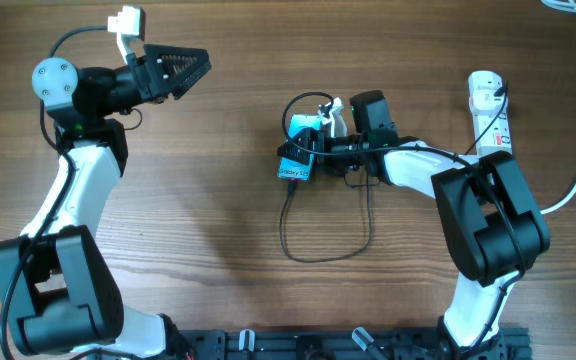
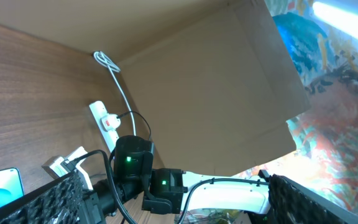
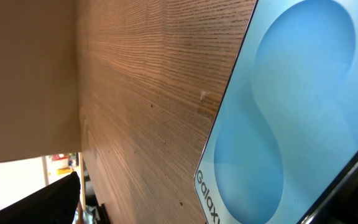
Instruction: Plug charger to phone and switch on socket
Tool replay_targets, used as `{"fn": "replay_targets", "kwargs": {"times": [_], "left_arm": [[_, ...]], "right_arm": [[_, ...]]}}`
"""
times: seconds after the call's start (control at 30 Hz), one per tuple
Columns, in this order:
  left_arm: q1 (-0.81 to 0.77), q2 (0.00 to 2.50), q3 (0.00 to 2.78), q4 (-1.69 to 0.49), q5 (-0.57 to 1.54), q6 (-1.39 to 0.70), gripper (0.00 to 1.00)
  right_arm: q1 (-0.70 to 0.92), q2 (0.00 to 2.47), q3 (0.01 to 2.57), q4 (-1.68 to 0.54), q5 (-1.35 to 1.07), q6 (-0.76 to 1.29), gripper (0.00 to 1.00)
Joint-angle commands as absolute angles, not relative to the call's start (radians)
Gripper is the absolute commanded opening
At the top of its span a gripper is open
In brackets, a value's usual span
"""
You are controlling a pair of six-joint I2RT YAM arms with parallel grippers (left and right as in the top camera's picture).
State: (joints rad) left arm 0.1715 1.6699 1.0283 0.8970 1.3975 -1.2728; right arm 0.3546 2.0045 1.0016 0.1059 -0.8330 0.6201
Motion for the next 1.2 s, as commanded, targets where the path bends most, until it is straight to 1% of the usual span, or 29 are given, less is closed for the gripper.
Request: {"fn": "replay_targets", "kwargs": {"times": [0.0, 0.3, 0.63, 1.03, 1.17], "left_arm": [[0.175, 1.649, 1.031, 0.9, 1.409, -1.267, 1.0], [0.175, 1.649, 1.031, 0.9, 1.409, -1.267, 1.0], [0.175, 1.649, 1.031, 0.9, 1.409, -1.267, 1.0], [0.175, 1.649, 1.031, 0.9, 1.409, -1.267, 1.0], [0.175, 1.649, 1.031, 0.9, 1.409, -1.267, 1.0]], "right_arm": [[0.35, 2.038, 0.986, 0.086, -0.684, 0.606, 1.0], [0.35, 2.038, 0.986, 0.081, -0.665, 0.632, 1.0], [0.35, 2.038, 0.986, 0.062, -0.518, 0.718, 1.0], [0.35, 2.038, 0.986, 0.046, -0.5, 0.737, 1.0], [0.361, 2.038, 0.986, 0.025, -0.449, 0.77, 1.0]]}}
